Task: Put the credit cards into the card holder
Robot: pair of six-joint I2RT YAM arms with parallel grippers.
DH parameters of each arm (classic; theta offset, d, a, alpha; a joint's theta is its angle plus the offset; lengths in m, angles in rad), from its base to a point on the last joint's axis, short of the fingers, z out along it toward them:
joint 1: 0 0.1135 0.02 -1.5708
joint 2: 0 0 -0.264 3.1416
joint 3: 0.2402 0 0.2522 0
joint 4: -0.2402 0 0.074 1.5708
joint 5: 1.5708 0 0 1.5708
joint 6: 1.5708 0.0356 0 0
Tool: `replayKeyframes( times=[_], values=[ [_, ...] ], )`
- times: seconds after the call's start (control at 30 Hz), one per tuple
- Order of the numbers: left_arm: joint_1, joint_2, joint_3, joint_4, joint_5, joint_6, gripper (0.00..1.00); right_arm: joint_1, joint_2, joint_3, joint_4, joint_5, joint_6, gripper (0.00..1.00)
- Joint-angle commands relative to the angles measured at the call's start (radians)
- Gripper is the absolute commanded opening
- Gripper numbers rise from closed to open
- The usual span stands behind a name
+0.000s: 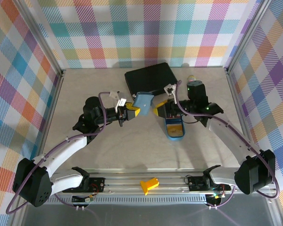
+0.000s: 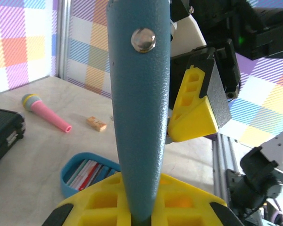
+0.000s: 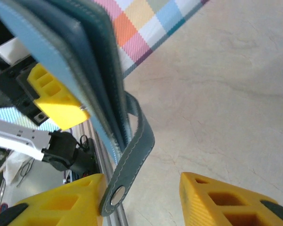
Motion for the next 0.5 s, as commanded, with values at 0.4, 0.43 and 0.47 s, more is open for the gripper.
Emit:
replayKeyframes(
  times=[0.4, 0.43, 0.47],
  values=[
    [-0.018, 0.105, 0.093, 0.319, 0.235, -0.37, 0.0, -0.068, -0.084, -0.028, 0.094, -0.287, -0.137, 0.35],
    [-0.018, 0.103, 0.093, 0.32, 0.239, -0.376, 0.0, -0.069, -0.082, -0.026, 0.09, -0.299, -0.138, 0.36],
    [-0.019, 0.102, 0.094, 0.323, 0.243, -0.383, 0.0, -0.069, -0.08, -0.024, 0.093, -0.306, -0.136, 0.36]
  ],
)
